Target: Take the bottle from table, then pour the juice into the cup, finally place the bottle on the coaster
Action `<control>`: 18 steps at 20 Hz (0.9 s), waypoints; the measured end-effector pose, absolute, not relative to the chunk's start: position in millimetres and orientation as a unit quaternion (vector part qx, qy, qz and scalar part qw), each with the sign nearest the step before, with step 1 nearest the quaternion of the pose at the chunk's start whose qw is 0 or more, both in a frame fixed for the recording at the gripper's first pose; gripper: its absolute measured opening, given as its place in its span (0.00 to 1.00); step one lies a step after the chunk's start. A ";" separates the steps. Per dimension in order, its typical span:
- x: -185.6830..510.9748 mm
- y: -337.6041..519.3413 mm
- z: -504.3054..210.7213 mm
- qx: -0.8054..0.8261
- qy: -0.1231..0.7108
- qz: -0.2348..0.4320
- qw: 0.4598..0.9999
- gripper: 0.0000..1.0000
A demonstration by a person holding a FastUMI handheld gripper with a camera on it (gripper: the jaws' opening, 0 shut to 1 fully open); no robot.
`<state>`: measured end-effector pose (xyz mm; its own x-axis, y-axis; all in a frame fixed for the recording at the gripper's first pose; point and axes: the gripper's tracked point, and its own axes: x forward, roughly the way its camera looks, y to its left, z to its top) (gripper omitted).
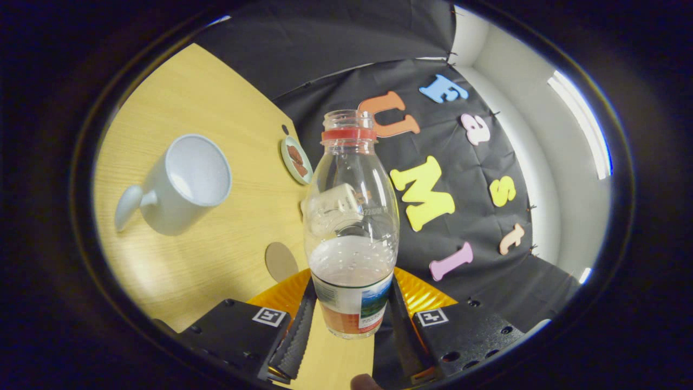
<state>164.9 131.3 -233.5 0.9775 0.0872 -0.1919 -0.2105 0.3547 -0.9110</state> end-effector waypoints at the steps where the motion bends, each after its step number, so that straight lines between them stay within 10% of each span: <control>1: 164.5 133.8 -233.1 -0.575 0.048 0.090 0.811 0.73; 18: 156.9 120.0 -246.8 -0.699 0.022 0.082 0.710 0.73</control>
